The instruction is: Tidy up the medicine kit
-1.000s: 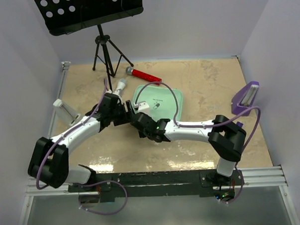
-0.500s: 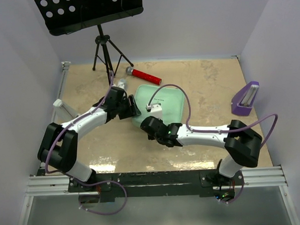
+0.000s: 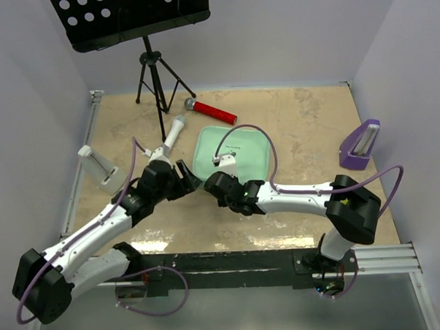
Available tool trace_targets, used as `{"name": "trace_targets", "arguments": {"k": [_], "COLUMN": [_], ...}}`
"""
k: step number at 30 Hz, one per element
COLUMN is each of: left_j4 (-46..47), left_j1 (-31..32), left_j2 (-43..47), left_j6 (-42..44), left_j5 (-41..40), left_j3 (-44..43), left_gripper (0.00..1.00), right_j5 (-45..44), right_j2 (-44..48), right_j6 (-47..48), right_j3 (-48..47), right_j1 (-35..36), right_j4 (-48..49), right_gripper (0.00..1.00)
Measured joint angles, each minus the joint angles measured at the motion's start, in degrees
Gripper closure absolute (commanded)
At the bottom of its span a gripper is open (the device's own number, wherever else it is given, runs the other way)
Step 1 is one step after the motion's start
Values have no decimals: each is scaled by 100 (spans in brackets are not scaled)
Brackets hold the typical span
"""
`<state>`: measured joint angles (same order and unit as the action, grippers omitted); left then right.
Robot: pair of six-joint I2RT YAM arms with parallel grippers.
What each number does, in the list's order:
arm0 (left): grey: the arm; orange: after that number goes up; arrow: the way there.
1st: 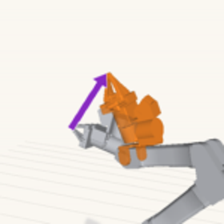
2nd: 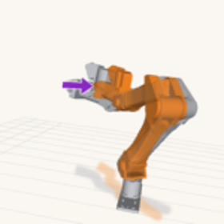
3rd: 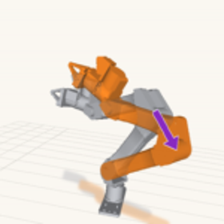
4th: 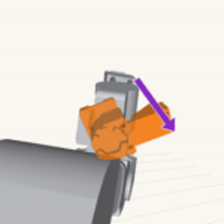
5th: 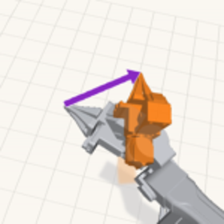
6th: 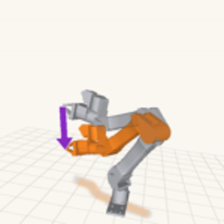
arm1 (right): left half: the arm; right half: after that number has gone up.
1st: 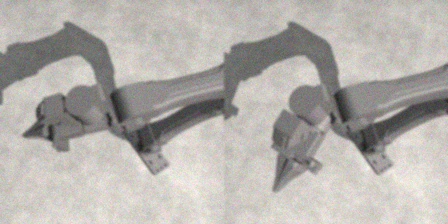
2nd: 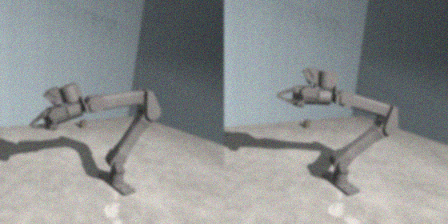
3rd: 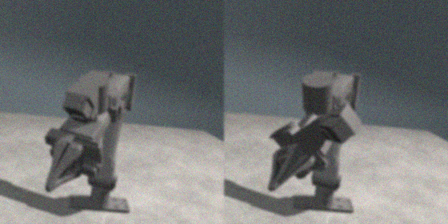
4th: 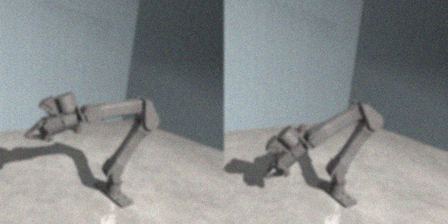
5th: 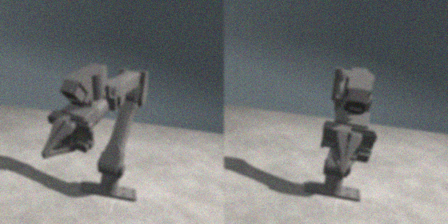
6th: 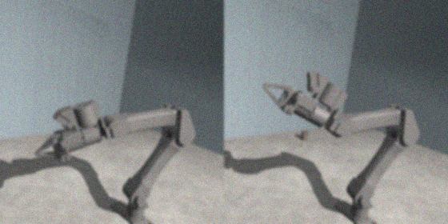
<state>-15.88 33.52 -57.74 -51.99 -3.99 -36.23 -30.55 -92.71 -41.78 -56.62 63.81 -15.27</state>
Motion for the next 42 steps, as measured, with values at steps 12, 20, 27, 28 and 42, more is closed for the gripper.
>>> {"name": "trace_targets", "arguments": {"k": [12, 20, 27, 28, 42], "left_j4": [614, 1670, 1886, 1926, 1751], "left_j1": [1152, 1152, 1139, 1139, 800], "left_j2": [-616, -1023, -1729, -1788, -2321], "left_j6": [-1502, -1753, -1810, -1814, -1871], "left_j5": [-599, -1008, -1235, -1255, -1270], "left_j3": [614, 710, 710, 710, 323], "left_gripper": [26, 24, 25, 25, 85], "right_j5": [39, 168, 210, 205, 175], "right_j2": [85, -35, -271, -271, -63], "right_j6": [345, 739, 964, 977, 807], "right_j3": [-74, -577, -807, -807, -350], "right_j1": [24, 94, 92, 92, 105], "right_j4": [-138, -315, -435, -435, -48], "right_gripper": [100, 100, 100, 100, 100]}}
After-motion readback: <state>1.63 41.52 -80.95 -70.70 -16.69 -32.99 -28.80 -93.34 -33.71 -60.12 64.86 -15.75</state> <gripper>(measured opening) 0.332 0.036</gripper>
